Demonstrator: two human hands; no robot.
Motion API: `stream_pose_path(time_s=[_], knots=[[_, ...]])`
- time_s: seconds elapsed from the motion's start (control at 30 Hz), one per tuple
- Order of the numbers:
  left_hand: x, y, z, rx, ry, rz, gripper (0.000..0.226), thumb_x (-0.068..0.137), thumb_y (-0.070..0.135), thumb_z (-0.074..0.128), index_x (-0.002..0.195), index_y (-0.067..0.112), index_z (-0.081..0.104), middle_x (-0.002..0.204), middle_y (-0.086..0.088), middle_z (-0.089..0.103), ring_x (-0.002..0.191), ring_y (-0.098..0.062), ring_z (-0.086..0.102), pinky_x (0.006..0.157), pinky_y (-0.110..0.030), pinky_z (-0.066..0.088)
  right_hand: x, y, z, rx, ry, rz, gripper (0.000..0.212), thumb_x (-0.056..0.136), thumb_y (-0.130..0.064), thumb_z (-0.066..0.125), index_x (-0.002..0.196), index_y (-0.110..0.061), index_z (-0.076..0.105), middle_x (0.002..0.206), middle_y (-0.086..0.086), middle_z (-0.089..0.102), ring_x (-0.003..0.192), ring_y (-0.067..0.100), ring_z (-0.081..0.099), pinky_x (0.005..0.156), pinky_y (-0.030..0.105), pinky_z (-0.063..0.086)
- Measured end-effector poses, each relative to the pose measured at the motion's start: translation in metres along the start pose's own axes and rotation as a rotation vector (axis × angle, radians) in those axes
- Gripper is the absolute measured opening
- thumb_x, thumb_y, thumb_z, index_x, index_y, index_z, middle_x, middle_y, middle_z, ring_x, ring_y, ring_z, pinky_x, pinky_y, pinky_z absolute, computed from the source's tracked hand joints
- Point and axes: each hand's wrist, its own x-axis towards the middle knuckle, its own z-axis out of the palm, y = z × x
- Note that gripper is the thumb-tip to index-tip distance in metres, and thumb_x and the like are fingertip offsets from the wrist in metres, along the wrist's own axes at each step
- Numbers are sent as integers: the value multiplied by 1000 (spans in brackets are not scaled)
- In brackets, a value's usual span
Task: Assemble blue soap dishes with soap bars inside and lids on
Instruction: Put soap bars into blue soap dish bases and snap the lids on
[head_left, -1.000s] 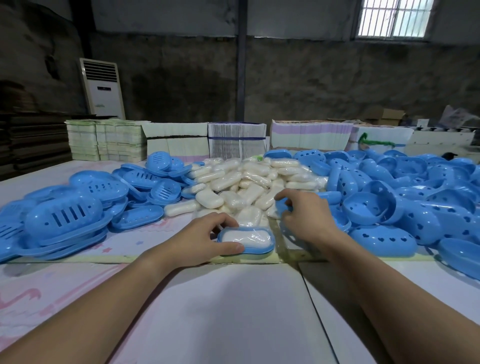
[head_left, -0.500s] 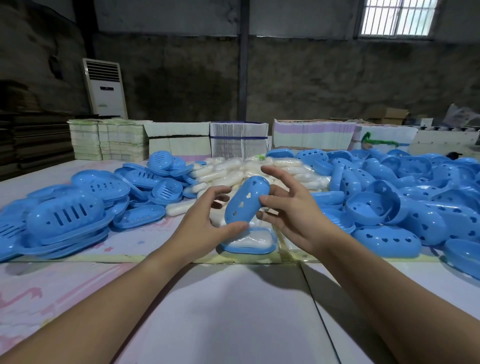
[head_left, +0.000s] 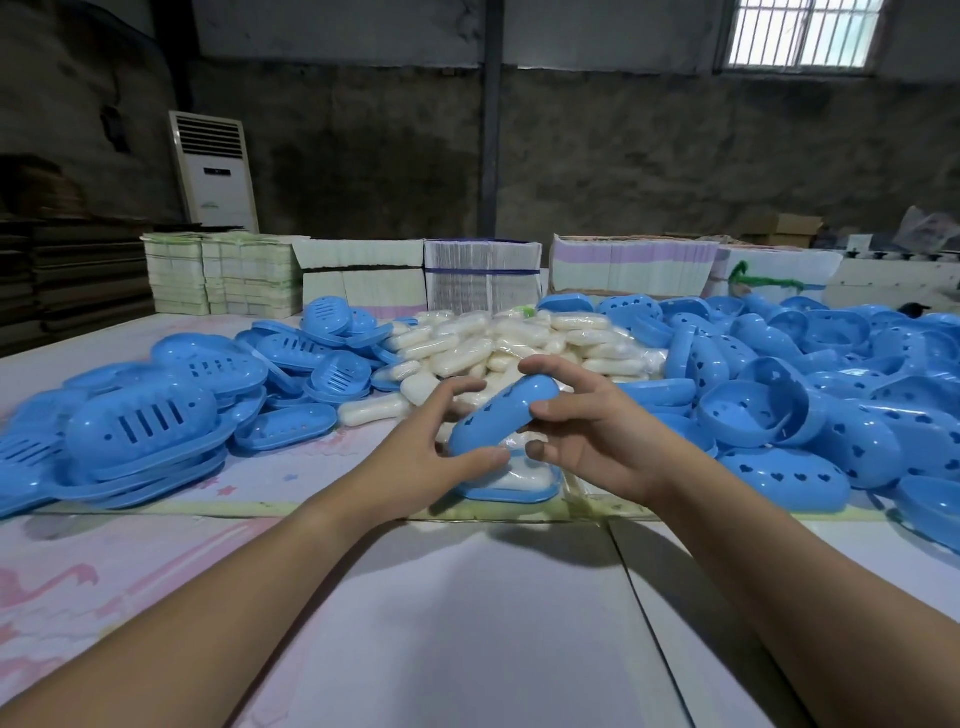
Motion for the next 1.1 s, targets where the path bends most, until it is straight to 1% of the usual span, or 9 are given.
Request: stream_pose_path(time_s=[0.13,0.27,0.33,0.4,0.53,0.6,0.77,0.97,1.1], knots=[[0,-2,-3,-12,-7,12,68,71,49,84,124,60,44,118,14,55,97,3,61,76,-11,52,-2,-5,-1,-101,-29,59,40,79,-4,65,113,-24,67,87,10,61,71,19,60,54,28,41],[1,-6,-7,74,-53,37,68,65,46,90,120,57,50,117,22,56,98,10,58,75,-7,48,-8,-11,-8,-1036,96,-1,35,85,-38,69,117,-48,60,56,-7,45,54,8,42,54,23,35],[1,-12,-5,112,-105,46,64,70,38,91,119,54,53,117,22,58,100,12,56,77,-5,46,-7,-11,-11,-1201,202,-92,31,82,-48,68,112,-46,62,57,-9,41,53,5,39,57,23,33],[1,-16,-5,134,-132,47,62,72,37,90,118,57,52,117,24,59,102,13,55,79,-4,44,-5,-10,-14,-1302,224,-112,39,79,-53,69,117,-48,60,75,-12,53,64,2,48,64,21,38],[3,-18,-7,147,-155,54,63,69,45,89,118,60,52,113,38,56,106,15,54,80,-3,45,-3,2,-13,-1333,38,-3,64,75,-50,74,133,-51,47,119,-23,52,103,-10,51,80,10,39],[3,-19,-7,150,-160,66,63,68,49,87,120,57,53,114,39,56,109,12,54,82,-4,45,-2,8,-11,-1355,5,0,67,73,-47,76,133,-51,46,118,-26,52,102,-18,48,78,6,38],[6,-22,-5,197,-140,75,65,62,64,81,118,65,48,122,30,56,113,10,53,92,-15,49,-2,3,-13,-1361,33,30,65,68,-52,77,125,-57,47,117,-20,55,102,-3,54,80,15,42],[6,-25,-7,237,-158,75,67,67,58,83,124,62,48,129,20,53,113,15,49,85,2,40,-4,-3,-14,-1411,20,103,56,66,-59,75,112,-62,43,114,-18,56,99,4,57,91,30,49],[5,-27,-7,291,-141,59,69,66,69,75,128,60,46,131,12,50,117,6,51,91,-2,40,-2,-3,-15,-1404,12,102,51,68,-59,76,109,-63,46,113,-18,56,92,2,58,83,24,48]])
